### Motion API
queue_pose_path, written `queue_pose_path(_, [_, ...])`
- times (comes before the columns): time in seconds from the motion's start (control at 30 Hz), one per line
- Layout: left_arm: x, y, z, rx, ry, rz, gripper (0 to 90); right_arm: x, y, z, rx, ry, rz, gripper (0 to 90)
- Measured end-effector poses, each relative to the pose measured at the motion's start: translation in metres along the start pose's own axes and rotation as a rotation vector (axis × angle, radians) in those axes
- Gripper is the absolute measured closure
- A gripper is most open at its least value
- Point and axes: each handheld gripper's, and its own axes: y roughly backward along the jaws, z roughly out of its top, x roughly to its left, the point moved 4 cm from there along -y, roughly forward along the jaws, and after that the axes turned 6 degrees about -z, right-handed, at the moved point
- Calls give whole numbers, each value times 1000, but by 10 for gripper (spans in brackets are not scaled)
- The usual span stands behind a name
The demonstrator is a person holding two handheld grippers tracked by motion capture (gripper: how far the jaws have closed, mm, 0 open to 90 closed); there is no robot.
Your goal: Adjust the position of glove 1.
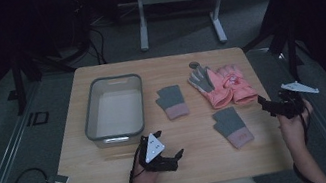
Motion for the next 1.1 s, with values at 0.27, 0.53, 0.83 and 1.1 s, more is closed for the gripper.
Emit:
queue_pose_path(0.27, [0, 0, 0, 2, 1, -1, 18, 21, -2, 28, -57, 34, 24, 105])
queue_pose_path(0.53, [0, 0, 0, 4, -1, 0, 18, 45, -11, 44, -67, 86, 95, 124])
queue_pose_path(0.83, [0, 0, 0, 4, -1, -1, 18, 78, -22, 58, -65, 128, 164, 151])
queue_pose_path(1.1, [0, 0, 0, 4, -2, -2, 18, 108, -28, 68, -77, 159, 219, 188])
